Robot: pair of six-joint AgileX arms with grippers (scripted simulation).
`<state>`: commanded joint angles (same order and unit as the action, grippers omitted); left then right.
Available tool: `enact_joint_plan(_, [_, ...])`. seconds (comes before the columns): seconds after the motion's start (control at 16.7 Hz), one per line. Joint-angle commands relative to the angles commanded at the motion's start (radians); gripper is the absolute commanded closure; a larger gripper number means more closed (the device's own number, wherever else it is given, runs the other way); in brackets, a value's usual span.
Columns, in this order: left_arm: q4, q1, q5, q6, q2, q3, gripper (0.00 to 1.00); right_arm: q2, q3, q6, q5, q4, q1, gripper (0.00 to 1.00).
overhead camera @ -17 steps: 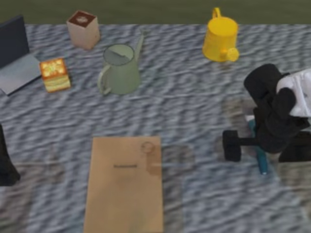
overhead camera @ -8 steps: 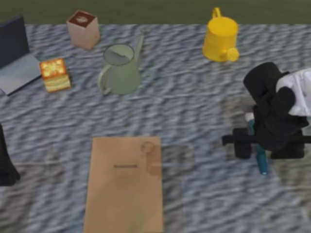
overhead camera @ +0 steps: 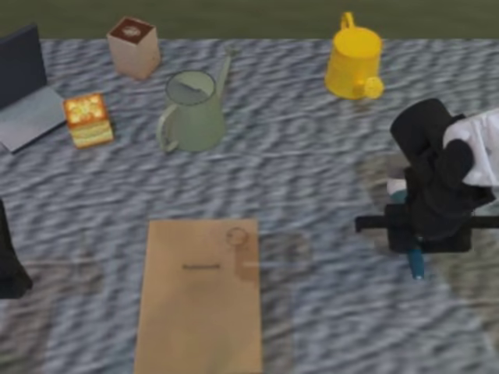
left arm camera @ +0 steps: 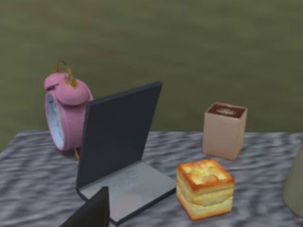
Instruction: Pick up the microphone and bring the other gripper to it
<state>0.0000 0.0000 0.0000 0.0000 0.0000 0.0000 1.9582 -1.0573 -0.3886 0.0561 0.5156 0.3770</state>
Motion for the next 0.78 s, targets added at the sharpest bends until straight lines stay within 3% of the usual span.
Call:
enact_joint_plan(0.3, [0.000,0.000,0.000,0.000,0.000,0.000,0.00,-0.038,0.042,0.054,-0.071,-0.203,0.003,1.00])
enact_joint_plan(0.78, [0.000,0.000,0.000,0.000,0.000,0.000,0.00,-0.186,0.223,0.218,-0.283,-0.884,-0.001,1.00])
